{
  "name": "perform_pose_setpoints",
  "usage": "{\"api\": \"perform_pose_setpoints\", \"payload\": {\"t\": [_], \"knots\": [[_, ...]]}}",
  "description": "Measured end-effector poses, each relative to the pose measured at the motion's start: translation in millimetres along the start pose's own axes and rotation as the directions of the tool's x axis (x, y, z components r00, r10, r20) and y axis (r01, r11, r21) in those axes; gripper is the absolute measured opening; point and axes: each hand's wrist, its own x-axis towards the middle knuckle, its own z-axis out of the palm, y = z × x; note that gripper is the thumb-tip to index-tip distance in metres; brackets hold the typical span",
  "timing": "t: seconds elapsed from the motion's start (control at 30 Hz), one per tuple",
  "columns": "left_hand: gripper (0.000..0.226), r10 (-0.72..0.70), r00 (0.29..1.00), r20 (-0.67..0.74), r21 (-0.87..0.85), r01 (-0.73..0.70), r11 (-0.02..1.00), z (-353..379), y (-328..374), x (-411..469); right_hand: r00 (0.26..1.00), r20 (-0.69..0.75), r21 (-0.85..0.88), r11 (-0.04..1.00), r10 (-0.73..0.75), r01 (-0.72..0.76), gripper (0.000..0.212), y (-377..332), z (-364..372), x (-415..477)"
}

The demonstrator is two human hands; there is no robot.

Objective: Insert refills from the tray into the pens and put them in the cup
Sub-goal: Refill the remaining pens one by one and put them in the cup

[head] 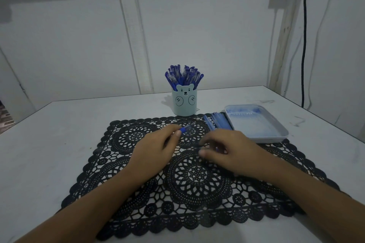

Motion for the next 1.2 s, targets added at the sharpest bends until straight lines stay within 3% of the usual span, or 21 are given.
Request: {"api": "perform_pose_setpoints", "payload": {"t": [0.1,0.23,0.33,0.43,0.7,1.2], "knots": [[0.03,-0.014,1.0,-0.003,0.0,0.014,1.0,-0.6,0.7,0.0,0.987,0.123,-0.181,0.976,-0.102,0.123,0.032,-2.8,8.3,-1.5],[0.021,-0.005,1.0,0.03,0.019,0.004,1.0,-1.7,2.4,-0.3,0.989,0.101,-0.136,0.983,-0.107,0.12,0.018,-4.0,10.2,-0.3],[0.022,0.022,0.997,0.074,0.026,-0.024,0.999,-2.3,4.0,-0.5,0.996,-0.085,0.039,0.999,0.041,-0.037,0.012,-2.0,5.8,1.8],[0.036,0.078,0.99,0.12,0.042,-0.084,0.996,-2.1,4.7,-1.7,0.94,-0.247,0.33,0.933,0.234,-0.145,0.015,0.4,-1.0,3.6],[0.042,0.117,0.984,0.132,0.035,-0.122,0.992,-1.8,5.2,-1.9,0.927,-0.176,0.632,0.76,0.33,-0.151,0.016,-1.8,1.9,5.0],[0.041,0.126,0.983,0.134,0.036,-0.132,0.991,-1.5,5.6,-2.1,0.919,-0.255,0.554,0.825,0.302,-0.117,0.016,-3.4,4.0,3.2]]}}
